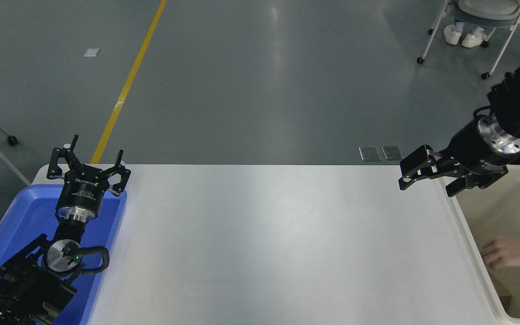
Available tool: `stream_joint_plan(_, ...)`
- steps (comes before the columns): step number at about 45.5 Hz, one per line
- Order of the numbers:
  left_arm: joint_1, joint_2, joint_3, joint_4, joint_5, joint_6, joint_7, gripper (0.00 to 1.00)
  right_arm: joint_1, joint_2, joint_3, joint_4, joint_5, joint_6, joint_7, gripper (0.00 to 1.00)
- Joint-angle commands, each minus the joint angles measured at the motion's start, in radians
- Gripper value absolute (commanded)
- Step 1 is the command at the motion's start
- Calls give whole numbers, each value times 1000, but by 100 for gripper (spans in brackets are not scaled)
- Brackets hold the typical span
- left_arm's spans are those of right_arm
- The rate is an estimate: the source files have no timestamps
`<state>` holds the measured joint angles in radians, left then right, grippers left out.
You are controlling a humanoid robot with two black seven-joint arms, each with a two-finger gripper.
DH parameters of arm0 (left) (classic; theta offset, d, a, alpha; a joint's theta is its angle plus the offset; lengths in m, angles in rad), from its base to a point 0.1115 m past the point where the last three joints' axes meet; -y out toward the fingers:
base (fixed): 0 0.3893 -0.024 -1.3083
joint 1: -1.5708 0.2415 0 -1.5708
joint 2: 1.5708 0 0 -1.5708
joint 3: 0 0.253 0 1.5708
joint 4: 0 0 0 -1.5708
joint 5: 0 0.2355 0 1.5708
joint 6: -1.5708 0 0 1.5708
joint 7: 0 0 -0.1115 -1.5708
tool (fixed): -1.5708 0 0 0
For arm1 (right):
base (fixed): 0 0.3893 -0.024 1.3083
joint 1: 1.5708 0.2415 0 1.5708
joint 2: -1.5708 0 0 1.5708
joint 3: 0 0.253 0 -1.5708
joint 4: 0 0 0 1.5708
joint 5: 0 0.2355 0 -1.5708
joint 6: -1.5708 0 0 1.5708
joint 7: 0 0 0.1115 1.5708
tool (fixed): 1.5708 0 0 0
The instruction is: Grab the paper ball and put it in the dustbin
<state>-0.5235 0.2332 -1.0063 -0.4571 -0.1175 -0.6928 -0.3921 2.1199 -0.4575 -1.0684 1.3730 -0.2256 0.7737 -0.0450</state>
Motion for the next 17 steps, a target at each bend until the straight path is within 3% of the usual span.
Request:
stream_joint_plan(1,0,0,0,0,-1,2,-1,100,140,125,-87,86,95,12,-6,100)
stream_joint_plan(17,0,0,-1,0,-1,2,-2,100,315,115,-203,225,143,12,-12,100)
